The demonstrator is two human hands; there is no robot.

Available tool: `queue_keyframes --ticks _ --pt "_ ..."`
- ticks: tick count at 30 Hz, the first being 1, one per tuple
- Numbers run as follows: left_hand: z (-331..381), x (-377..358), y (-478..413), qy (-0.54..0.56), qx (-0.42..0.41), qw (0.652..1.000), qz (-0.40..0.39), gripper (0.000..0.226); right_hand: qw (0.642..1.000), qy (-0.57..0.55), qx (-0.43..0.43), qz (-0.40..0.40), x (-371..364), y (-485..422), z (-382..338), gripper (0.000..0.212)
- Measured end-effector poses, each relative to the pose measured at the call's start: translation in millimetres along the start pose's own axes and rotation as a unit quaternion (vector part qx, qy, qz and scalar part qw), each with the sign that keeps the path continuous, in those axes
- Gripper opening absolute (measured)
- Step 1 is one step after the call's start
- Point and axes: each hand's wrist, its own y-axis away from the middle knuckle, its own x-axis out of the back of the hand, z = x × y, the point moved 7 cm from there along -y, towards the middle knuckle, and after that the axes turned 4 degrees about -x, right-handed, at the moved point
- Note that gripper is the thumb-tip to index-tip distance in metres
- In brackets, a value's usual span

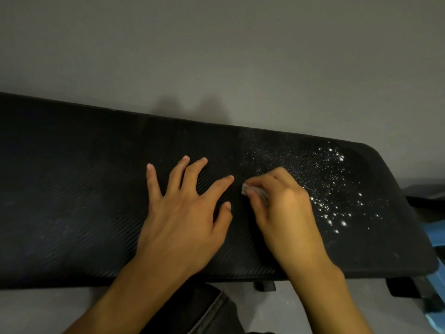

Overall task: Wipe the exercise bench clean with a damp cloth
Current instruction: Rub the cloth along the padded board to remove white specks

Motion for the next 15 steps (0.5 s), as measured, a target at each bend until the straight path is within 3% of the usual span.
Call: queue_keyframes --ticks 7,15 --pt "0.0 -1.7 -1.5 -0.006 -0.002 1.0 0.003 0.053 0.999 -0.014 0.027 -0.044 6.4 38.8 -13.9 0.01" --pt "0.0 2.4 -0.9 0.003 0.003 1.0 0.004 0.056 0.999 0.034 0.017 -0.009 -10.9 -25.8 -6.2 0.014"
